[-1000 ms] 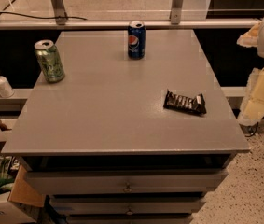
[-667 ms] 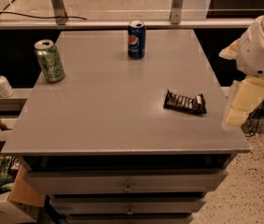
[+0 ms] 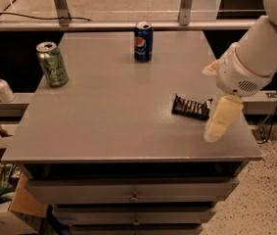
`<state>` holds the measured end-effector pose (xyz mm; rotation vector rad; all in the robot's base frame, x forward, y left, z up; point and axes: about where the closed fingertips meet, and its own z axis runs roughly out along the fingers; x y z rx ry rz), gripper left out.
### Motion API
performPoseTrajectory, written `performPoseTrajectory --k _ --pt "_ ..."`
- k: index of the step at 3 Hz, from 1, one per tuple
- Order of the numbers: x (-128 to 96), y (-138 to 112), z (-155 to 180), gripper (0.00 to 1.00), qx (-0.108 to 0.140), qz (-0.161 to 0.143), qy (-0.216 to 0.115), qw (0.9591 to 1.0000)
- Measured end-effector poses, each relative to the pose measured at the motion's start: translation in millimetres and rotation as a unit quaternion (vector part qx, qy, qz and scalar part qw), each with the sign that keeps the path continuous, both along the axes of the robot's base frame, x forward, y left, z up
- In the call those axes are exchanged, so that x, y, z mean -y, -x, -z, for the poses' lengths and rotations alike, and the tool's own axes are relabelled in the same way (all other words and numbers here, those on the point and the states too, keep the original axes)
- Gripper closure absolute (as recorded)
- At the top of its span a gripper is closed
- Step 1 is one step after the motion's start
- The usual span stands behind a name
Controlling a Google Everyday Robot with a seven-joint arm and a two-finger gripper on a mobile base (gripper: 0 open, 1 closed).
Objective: Pick rxbar chocolate
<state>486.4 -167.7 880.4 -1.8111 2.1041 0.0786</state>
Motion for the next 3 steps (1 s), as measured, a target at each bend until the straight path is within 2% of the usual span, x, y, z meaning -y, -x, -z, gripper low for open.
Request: performPoseTrajectory --k 1,3 --pt "-8 -18 13 0.0 -0.001 -0.003 -0.007 1.0" --pt "-7 -52 49 0.0 -0.02 0.007 0.0 0.9998"
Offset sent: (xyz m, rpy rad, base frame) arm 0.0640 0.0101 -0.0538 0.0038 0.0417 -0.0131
